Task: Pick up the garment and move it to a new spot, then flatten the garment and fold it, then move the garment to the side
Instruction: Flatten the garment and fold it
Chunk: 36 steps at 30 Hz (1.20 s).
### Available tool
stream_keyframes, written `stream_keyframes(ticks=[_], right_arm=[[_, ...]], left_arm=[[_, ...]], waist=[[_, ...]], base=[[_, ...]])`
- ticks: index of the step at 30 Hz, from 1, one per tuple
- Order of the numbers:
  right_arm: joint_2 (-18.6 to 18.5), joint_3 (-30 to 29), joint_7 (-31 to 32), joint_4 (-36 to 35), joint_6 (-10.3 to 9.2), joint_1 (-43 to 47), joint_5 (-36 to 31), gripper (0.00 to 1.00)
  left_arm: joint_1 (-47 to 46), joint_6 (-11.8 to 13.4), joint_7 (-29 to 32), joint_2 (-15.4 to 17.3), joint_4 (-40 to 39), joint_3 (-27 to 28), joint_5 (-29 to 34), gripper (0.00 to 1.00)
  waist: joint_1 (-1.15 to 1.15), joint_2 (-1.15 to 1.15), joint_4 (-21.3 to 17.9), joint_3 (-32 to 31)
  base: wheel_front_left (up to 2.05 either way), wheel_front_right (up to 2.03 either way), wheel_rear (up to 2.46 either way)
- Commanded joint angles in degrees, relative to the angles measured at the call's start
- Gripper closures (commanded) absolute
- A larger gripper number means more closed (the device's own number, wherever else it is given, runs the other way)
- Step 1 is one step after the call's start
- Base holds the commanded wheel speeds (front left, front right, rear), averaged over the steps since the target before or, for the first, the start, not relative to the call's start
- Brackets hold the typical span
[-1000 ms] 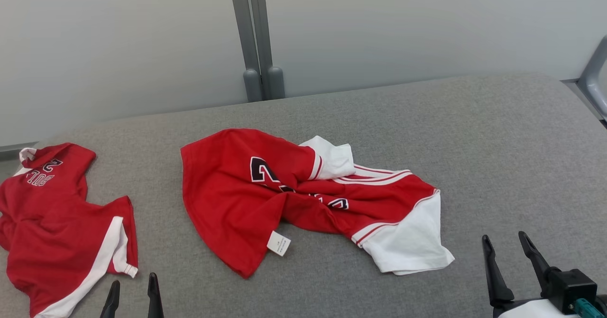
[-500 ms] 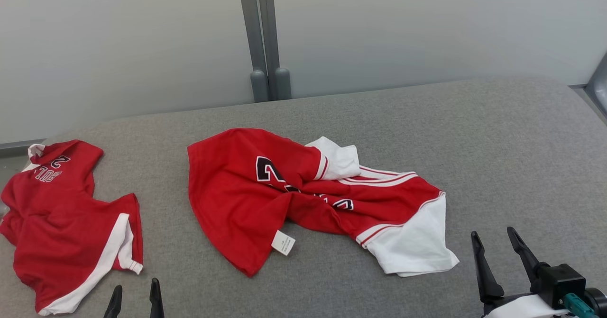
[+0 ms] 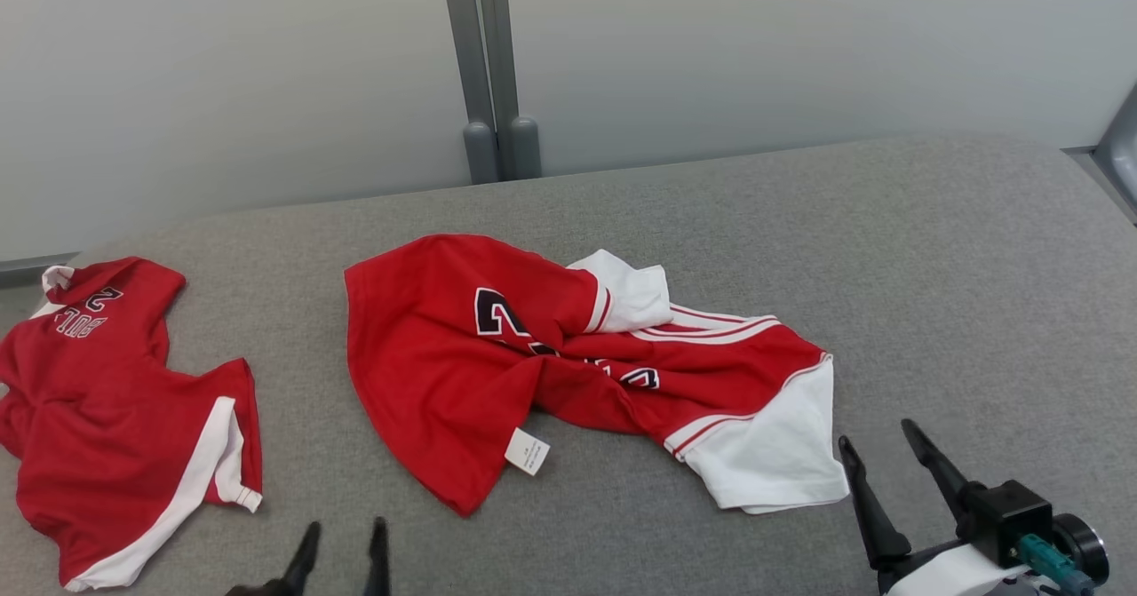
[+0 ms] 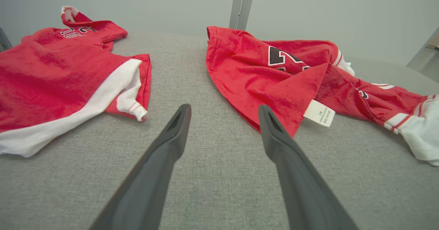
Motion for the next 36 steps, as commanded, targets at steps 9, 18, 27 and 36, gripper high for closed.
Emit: stream_keyframes(ticks=[9,18,27,36], right_arm=[[-4.2,9.3,13.6,11.4,-0.02,-10.2,3.6,0.00],[-3.4,13.2,21.0,22.3,-0.02,-18.3,4.9,0.00],[-1.5,15.8,21.0,28.6,-0.02,-21.4,5.8,0.00],[-2.7,12.8,17.6,22.7,-0.03,-20.3,15.8,1.00]], left_arm=[[-10.4,0.2,15.7,0.2,5.3,-9.7,0.3,0.00],[-18.3,0.9,16.8,0.2,13.2,-12.0,1.6,0.00],[-22.0,0.5,18.6,0.6,21.6,-13.7,1.4,0.32],[-20.1,-0.4,16.5,2.1,19.9,-12.0,-3.7,1.00]], waist=[[0.00,0.00,-0.7,5.1],[0.00,0.00,-1.6,9.0],[0.00,0.00,-2.4,10.2],[0.00,0.00,-3.3,8.5]], base=[[0.00,0.00,0.00],[0.00,0.00,0.00],[0.00,0.00,0.00],[0.00,0.00,0.00]])
